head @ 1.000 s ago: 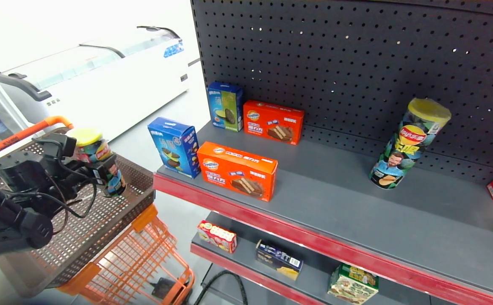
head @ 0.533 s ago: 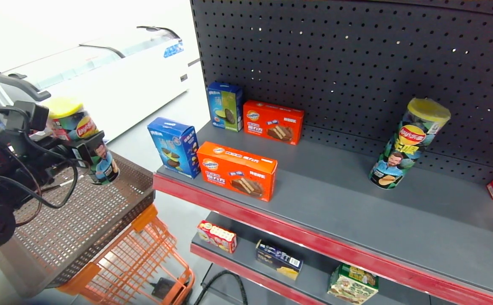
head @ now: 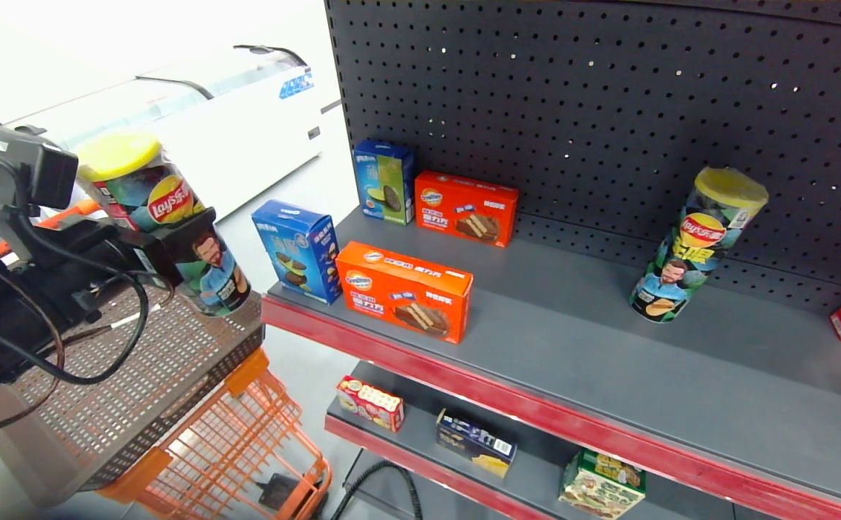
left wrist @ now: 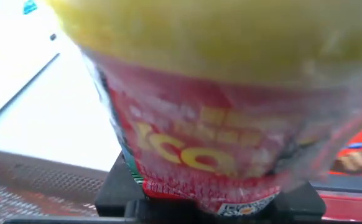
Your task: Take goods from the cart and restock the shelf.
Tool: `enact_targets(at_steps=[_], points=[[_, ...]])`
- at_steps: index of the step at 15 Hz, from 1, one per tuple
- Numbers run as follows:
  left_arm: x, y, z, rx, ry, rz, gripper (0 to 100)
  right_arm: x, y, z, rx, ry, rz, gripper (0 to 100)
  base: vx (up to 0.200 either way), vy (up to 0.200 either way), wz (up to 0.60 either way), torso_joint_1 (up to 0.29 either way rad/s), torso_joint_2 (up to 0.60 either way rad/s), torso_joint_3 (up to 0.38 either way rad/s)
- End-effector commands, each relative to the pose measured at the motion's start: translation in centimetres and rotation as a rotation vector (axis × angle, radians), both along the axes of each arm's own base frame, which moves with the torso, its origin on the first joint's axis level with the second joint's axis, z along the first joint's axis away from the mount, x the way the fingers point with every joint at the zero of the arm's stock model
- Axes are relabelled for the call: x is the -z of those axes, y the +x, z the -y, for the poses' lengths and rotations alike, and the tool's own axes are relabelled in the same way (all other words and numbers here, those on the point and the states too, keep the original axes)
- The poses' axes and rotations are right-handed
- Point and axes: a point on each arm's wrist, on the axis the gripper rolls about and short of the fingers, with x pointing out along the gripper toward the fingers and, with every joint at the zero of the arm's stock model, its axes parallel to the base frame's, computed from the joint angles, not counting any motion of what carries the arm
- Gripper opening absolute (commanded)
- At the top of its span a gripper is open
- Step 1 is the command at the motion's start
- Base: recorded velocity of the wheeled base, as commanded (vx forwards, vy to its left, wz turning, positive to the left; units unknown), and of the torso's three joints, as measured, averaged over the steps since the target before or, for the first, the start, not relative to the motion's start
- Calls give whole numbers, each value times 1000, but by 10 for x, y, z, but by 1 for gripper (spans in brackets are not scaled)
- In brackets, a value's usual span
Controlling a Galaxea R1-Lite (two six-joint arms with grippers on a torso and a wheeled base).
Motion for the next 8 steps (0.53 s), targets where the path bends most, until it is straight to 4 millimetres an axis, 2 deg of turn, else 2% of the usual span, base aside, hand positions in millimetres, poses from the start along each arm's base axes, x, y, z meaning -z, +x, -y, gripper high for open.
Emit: enact_targets(at_steps=[1,4,6,8], points=[[-3,-11,16,58,-1,14,0,0,0,0,-1,0,0,100,0,0,0,0,0,0],[0,-22,25,105,1,3,0,0,0,0,-1,0,0,100,0,0,0,0,0,0],[8,-26,32,142,9,-23,0,0,0,0,-1,0,0,100,0,0,0,0,0,0],[12,-32,48,213,4,-43,0,0,0,0,-1,0,0,100,0,0,0,0,0,0]])
